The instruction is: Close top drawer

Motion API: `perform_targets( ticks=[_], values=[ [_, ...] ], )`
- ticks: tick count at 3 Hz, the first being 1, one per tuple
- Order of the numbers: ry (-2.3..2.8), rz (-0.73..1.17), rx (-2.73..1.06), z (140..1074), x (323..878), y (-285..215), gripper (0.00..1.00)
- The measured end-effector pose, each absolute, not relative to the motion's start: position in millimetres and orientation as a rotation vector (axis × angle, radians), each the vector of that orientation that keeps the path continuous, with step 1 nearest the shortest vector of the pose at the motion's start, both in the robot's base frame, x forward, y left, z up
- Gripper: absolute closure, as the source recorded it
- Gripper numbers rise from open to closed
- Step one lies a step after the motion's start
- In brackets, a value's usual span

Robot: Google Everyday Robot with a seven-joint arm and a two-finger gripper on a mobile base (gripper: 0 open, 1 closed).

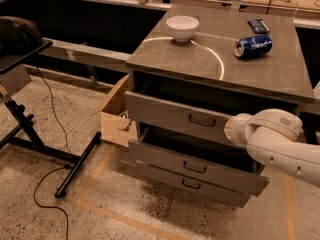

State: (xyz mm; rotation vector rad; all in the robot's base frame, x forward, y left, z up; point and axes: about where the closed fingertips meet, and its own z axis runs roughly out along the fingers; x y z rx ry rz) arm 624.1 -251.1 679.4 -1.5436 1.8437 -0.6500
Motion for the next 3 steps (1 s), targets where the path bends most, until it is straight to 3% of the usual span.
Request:
perform_targets(
  ticks=[2,3],
  values=[
    [1.811,-0.700,-1.577,664.3,652.1,-237.7,1.00],
    [1.834,-0.699,-1.602,657.1,636.6,-239.7,1.00]
  ],
)
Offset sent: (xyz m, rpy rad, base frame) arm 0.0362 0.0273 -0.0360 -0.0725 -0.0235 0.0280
